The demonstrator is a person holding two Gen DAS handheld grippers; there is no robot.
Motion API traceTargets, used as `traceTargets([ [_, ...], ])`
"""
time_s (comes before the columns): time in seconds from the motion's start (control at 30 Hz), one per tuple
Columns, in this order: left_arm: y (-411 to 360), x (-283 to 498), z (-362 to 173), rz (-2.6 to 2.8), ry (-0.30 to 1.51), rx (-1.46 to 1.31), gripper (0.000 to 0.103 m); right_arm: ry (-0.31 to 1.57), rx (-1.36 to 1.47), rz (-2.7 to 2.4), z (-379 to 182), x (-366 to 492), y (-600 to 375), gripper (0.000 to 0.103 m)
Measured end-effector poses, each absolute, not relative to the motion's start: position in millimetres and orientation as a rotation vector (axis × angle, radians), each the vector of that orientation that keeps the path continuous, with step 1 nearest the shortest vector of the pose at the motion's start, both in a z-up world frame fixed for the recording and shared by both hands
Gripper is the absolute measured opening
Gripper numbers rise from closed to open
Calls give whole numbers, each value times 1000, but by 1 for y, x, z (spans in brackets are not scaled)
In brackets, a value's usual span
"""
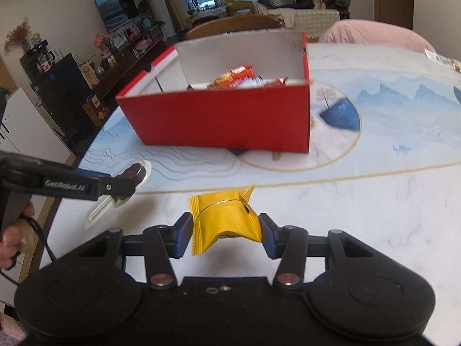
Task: Organize snacks
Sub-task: 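Carry the lollipop with the left tool while the right tool carries the yellow packet into the box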
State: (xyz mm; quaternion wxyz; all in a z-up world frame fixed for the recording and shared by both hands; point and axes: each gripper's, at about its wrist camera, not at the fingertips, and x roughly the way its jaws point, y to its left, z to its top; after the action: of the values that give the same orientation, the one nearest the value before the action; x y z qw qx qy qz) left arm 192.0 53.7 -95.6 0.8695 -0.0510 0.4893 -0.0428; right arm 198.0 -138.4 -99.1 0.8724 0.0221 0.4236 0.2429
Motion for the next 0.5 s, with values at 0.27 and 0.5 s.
traceTargets([
  [0.27, 57, 187, -58, -61, 960, -118, 45, 793, 26, 515, -62, 208, -134, 48],
  [0.5, 59, 194, -34, -45, 921, -115, 45, 749, 4, 529, -44, 228, -126, 48],
])
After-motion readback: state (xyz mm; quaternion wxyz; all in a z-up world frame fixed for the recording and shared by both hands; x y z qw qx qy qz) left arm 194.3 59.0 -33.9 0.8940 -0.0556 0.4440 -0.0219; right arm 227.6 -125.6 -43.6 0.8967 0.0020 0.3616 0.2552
